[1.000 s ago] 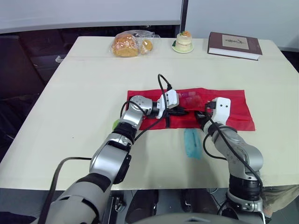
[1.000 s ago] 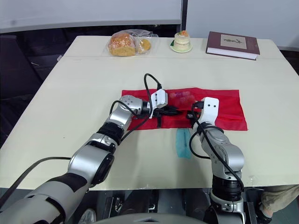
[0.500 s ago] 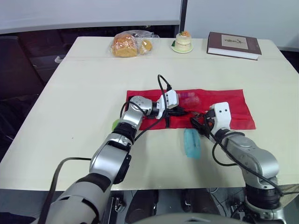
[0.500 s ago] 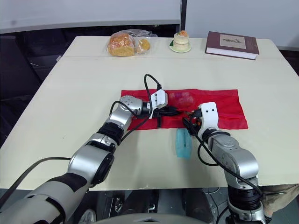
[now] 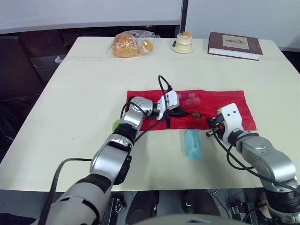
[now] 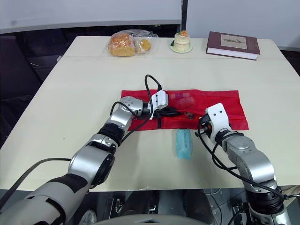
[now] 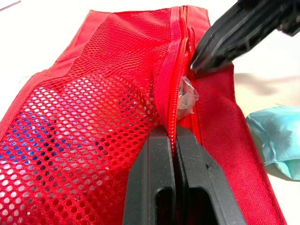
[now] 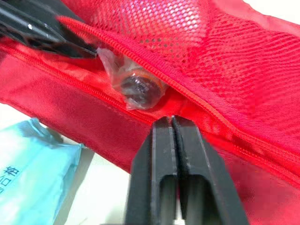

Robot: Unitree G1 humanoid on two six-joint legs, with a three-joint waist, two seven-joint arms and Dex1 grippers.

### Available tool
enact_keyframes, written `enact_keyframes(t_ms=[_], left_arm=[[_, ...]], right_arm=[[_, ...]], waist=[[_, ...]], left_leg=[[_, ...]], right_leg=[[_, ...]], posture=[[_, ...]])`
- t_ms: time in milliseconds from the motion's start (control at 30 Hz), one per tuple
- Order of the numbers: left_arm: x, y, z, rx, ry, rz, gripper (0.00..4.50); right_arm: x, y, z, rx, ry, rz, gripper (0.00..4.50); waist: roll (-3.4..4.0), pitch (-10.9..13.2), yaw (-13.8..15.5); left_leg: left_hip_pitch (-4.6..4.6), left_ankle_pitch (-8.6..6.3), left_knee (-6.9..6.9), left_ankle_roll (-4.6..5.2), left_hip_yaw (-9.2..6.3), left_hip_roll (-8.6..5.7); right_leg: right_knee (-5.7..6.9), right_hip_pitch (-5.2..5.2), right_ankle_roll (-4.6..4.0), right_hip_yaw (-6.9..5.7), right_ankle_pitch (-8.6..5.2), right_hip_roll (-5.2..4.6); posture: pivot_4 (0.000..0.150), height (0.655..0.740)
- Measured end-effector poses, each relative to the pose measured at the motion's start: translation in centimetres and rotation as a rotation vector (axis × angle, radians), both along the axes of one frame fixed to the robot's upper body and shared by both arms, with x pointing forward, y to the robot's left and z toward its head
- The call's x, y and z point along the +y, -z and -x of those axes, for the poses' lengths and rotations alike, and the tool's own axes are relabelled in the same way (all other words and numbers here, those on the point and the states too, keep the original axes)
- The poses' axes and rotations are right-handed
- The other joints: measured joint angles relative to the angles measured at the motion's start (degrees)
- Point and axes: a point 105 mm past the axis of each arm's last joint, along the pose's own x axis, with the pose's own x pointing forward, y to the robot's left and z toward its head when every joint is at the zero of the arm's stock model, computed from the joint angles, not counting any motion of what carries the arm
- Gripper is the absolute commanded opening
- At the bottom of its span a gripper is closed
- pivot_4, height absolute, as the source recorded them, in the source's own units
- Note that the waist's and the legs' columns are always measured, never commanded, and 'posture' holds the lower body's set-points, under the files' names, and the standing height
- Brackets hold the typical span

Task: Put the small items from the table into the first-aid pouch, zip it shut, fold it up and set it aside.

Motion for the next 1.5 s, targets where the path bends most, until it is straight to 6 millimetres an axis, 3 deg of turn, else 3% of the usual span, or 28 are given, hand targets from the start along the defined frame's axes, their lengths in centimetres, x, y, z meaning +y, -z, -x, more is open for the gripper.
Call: enact_keyframes(t_ms=[533, 833, 1133, 1500], left_arm=[[0.3, -0.4, 0.0, -0.007, 0.003, 0.008, 0.0], [0.2, -0.7, 0.1, -0.012, 0.02, 0.01, 0.0], [0.2, -1.0, 0.1, -0.027, 0.019, 0.014, 0.0], [0.2, -1.0, 0.0, -0.026, 0.015, 0.013, 0.0]], right_arm=[[4.2, -0.7, -2.9, -0.106, -0.086, 0.015, 0.02], [6.1, 0.4, -4.0, -0.086, -0.117, 0.003, 0.02], [6.5, 0.8, -4.4, -0.078, -0.101, -0.042, 0.02], [4.1, -1.3, -1.4, -0.11, -0.174, -0.081, 0.02]], waist=[[-0.01, 0.01, -0.09], [-0.01, 0.01, -0.1], [-0.01, 0.01, -0.08], [-0.01, 0.01, 0.01]], left_leg=[[0.03, 0.0, 0.0, -0.01, 0.02, 0.0], [0.02, 0.01, 0.0, -0.01, 0.02, 0.0], [0.02, 0.01, 0.0, -0.02, 0.01, 0.0], [0.01, 0.01, 0.0, -0.01, -0.03, 0.0]], right_leg=[[0.01, 0.0, 0.0, 0.02, 0.0, 0.0], [0.01, 0.0, -0.01, 0.01, 0.0, -0.01], [0.01, -0.01, -0.01, 0.01, 0.0, -0.01], [0.02, 0.0, -0.01, -0.01, 0.0, 0.0]], posture=[[0.15, 0.7289], [0.15, 0.7289], [0.15, 0.7289], [0.15, 0.7289]])
